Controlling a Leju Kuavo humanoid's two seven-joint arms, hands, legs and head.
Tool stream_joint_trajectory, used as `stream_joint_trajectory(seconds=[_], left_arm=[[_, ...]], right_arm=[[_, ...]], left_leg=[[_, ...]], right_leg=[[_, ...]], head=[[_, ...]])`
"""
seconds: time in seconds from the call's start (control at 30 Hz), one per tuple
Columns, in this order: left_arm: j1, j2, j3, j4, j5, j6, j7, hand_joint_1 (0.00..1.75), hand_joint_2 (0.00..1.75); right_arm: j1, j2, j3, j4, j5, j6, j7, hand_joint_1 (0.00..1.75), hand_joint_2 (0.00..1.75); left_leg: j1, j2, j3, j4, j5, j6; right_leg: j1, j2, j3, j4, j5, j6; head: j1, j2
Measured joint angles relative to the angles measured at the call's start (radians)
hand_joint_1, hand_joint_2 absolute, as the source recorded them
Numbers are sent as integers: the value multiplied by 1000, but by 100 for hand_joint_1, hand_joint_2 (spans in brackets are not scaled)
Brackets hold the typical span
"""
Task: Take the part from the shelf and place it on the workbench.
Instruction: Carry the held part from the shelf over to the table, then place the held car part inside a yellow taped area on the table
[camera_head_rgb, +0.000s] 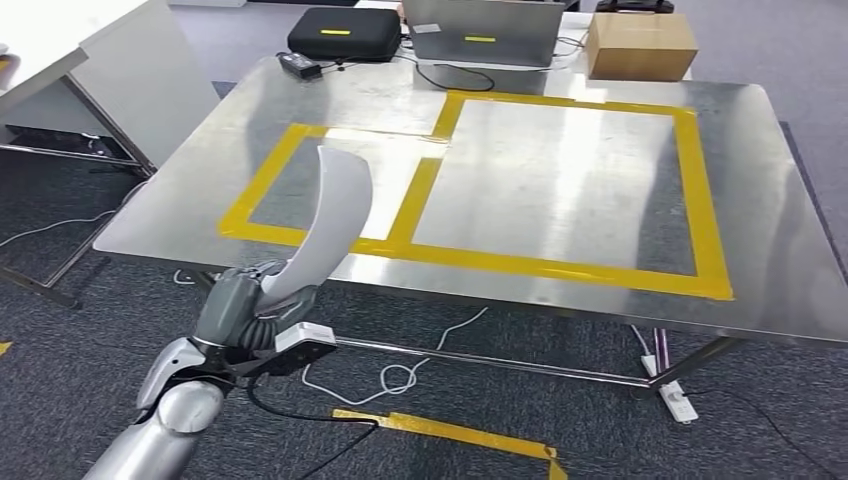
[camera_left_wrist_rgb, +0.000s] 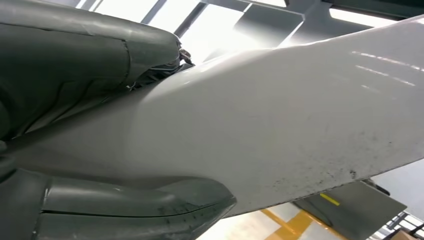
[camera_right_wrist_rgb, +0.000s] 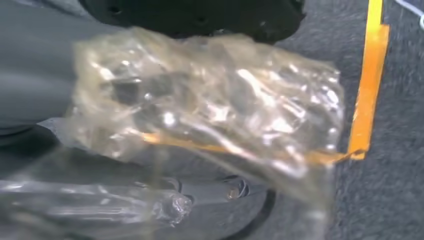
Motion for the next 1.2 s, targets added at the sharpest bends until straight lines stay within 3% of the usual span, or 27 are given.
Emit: stream_joint_trajectory(seconds=[0.07,0.1,0.13,0.23,0.3,0.43,0.47,0.53,0.6,0.63,0.67,0.73,0.77,0.9,0.97,1.07,1.1,1.13,1.2], left_arm=[[1,0,0,3,0,-1,1,175,175],[2,0,-1,5,-1,-1,1,175,175],[2,0,-1,6,-2,-2,2,175,175],[-2,0,-1,7,-5,-3,4,175,175],[-6,0,-2,8,-7,-5,6,175,175],[-10,-1,-2,8,-9,-8,9,175,175],[-11,-2,-2,8,-9,-9,10,175,175],[-13,-5,-3,10,-9,-9,10,175,175],[-12,-6,-3,13,-9,-10,10,175,175],[-12,-6,-3,14,-10,-11,11,175,175],[-11,-6,-4,16,-10,-12,11,175,175],[-13,-6,-4,17,-13,-14,12,175,175],[-15,-6,-6,18,-15,-16,13,175,175],[-25,-6,-15,24,-27,-22,18,175,175],[-32,-7,-19,27,-32,-26,21,175,175],[-38,-6,-22,37,-38,-33,27,175,175],[-38,-6,-23,41,-41,-35,30,175,175],[-38,-6,-24,45,-42,-36,31,175,175],[-39,-6,-26,51,-43,-37,32,175,175]], right_arm=[[-1,0,0,0,1,0,0,0,0],[0,0,0,0,2,0,0,0,0],[1,0,0,1,2,0,0,0,0],[0,0,0,1,2,-3,0,0,0],[-1,0,0,2,3,-4,-1,0,0],[-3,0,0,5,5,-6,-2,0,0],[-4,0,0,5,5,-6,-2,0,0],[-3,0,0,5,6,-6,-3,0,0],[0,0,0,5,6,-7,-3,0,0],[1,0,0,5,6,-8,-3,0,0],[1,0,0,5,7,-8,-3,0,0],[1,0,0,6,8,-9,-3,0,0],[-1,0,0,6,9,-10,-4,0,0],[-1,-1,1,10,11,-14,-7,0,0],[-2,-2,1,13,12,-18,-8,0,0],[-5,-2,1,20,12,-26,-9,0,0],[-5,-3,1,23,13,-28,-9,0,0],[-4,-3,1,25,13,-29,-9,0,0],[-4,-3,1,29,14,-29,-9,0,0]], left_leg=[[3,0,-74,124,-35,-5],[3,0,-95,148,-28,-4],[3,0,-98,135,-1,-2],[-1,0,-36,-34,114,16],[-6,0,-7,-102,123,27],[-1,-1,12,-133,112,43],[2,-1,19,-140,111,47],[2,0,27,-142,105,54],[2,0,35,-142,95,56],[2,-1,42,-142,89,55],[2,-2,52,-142,83,53],[1,-3,72,-141,67,44],[-1,-3,78,-140,60,39],[-3,-4,85,-137,46,20],[-1,-4,66,-89,19,9],[3,-4,-44,104,-48,-3],[4,-4,-76,148,-49,-4],[4,-4,-93,158,-30,-3],[3,-4,-73,66,60,6]], right_leg=[[1,1,9,0,-8,-5],[1,2,14,0,-13,-5],[2,3,21,0,-18,-4],[4,7,42,0,-34,2],[6,7,44,-1,-41,11],[6,2,38,10,-57,33],[6,2,19,47,-74,37],[4,2,-57,175,-121,41],[2,2,-131,274,-134,47],[2,2,-142,271,-110,49],[1,1,-132,227,-67,49],[2,-2,-79,94,13,48],[3,-3,-54,46,29,44],[3,-1,-25,10,14,21],[-1,-1,-14,7,8,8],[-1,-1,0,6,-5,-3],[0,0,5,6,-10,-3],[0,1,12,6,-15,-3],[1,4,31,5,-28,0]], head=[[-1,0],[-1,0],[-2,0],[-1,0],[-1,0],[0,0],[2,0],[4,0],[4,0],[4,0],[4,0],[5,0],[5,0],[4,0],[-1,0],[-7,0],[-6,0],[-6,0],[-6,0]])
